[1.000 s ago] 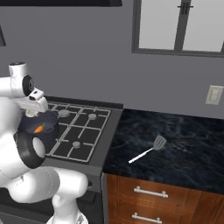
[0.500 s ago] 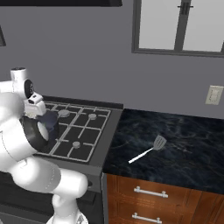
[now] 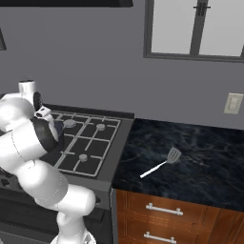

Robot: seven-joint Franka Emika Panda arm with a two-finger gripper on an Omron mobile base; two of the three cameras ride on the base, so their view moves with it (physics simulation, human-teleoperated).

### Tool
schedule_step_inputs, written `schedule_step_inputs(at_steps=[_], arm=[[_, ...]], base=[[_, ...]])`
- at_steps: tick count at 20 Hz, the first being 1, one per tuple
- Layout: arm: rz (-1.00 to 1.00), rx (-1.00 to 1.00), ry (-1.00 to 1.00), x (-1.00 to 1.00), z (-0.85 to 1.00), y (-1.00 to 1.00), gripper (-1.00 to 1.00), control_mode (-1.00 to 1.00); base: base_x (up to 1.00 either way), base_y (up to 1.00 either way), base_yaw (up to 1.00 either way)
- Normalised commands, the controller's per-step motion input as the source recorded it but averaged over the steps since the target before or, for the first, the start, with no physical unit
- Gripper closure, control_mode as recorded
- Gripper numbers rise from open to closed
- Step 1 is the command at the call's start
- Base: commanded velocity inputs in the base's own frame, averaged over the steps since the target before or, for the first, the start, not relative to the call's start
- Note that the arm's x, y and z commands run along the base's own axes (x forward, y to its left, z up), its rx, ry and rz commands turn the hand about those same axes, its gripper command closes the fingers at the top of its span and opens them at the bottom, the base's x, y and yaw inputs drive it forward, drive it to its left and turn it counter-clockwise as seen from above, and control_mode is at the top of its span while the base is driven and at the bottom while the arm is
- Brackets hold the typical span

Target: Put the carrot and garlic in the pot. Retrieve the spatula and lightly stir the vegetables in the pot.

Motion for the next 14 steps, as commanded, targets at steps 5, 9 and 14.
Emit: schedule_step_inputs(at_steps=[5, 9, 14], arm=[[0.00, -0.02, 0.00, 0.13, -0.30, 0.07, 1.00, -1.00], [0.00, -0.01, 0.00, 0.05, -0.23, 0.13, 1.00, -1.00], [0.00, 0.00, -0.03, 0.00, -0.14, 0.07, 1.00, -1.00]], base=[[0.00, 0.00, 0.00], [0.00, 0.00, 0.00], [0.00, 0.00, 0.00]])
